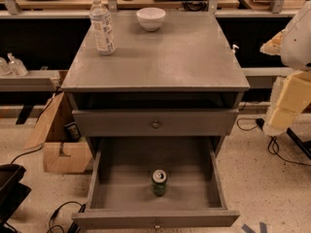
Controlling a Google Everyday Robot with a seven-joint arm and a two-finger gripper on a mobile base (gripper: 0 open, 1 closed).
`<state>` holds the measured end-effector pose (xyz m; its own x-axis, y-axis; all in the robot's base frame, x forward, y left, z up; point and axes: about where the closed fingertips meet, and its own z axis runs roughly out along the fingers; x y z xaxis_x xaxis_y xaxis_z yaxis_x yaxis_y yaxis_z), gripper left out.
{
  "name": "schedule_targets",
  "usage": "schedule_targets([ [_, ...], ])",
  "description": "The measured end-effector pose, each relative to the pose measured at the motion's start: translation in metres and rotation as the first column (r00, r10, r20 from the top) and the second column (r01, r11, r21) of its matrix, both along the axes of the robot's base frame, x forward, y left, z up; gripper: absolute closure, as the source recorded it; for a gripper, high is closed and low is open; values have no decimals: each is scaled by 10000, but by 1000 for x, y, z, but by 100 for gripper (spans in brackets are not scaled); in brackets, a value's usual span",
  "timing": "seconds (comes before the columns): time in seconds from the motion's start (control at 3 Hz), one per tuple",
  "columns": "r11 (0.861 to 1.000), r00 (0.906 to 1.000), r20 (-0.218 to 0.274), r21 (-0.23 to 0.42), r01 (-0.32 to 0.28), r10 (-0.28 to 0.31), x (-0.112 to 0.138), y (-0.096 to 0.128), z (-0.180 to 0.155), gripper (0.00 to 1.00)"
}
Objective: Pick green can from middle drawer and place on counter
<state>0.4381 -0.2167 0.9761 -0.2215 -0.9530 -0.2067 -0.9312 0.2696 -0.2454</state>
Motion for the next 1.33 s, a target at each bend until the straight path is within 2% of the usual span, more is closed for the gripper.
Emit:
schedule_targets([
  [0.33,10000,10000,83,72,13,-14,1,0,0,0],
  [0.67,9968,9996,263,795,-85,64,7,1,-16,0],
  [1.0,9660,9979,553,2541,-467,337,16,-5,-74,0],
  [1.33,8576,9926,1171,5070,-867,311,23,-4,-152,0],
])
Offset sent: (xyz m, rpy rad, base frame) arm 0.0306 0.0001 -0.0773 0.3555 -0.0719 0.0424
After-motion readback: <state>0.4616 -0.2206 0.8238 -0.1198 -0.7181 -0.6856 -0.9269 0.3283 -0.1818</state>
